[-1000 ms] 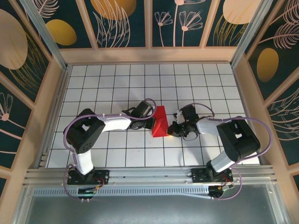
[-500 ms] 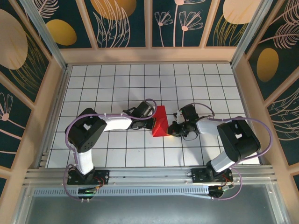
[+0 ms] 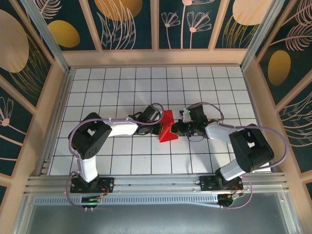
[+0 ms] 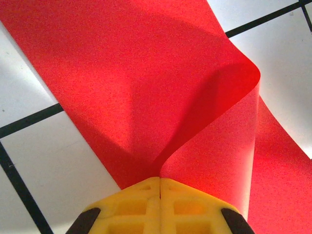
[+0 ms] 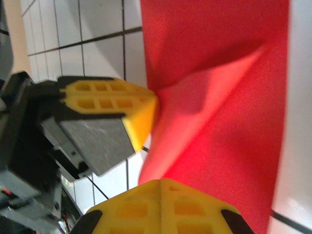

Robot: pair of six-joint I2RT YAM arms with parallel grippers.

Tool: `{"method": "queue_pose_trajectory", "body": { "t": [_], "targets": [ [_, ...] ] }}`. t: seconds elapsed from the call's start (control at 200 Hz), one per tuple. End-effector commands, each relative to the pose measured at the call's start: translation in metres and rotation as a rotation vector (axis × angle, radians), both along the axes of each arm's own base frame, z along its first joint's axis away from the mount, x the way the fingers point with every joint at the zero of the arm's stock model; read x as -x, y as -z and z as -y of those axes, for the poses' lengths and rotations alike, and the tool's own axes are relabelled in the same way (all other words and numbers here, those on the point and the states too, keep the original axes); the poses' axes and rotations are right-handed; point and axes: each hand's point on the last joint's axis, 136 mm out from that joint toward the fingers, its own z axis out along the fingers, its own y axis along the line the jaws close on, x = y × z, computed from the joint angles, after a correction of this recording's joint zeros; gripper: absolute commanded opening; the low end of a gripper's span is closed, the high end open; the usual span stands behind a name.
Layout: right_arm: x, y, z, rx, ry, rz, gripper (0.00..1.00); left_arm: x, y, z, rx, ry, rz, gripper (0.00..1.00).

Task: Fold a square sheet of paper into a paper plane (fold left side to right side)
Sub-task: Fold the triangle a second time at the center of the table.

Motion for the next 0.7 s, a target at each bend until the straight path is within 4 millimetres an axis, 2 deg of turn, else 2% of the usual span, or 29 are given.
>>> {"method": "queue_pose_trajectory", "body": {
  "t": [0.0,0.29,0.696],
  "targets": [
    [-0.014,-0.009,-0.017,-0.037,-0.01,0.03,0.0,0.002,0.016,-0.006,-0.042,0.011,-0.029,0.0],
    [-0.014,0.006,-0.028,-0.021,-0.037,0.003,0.0,0.002,0.016,-0.006,-0.045,0.011,-0.03,0.0],
    [-0.009,0.033,-0.015,0.083,-0.02,-0.039,0.0,0.002,0.017,-0.005,-0.047,0.015,-0.035,0.0]
  ]
}}
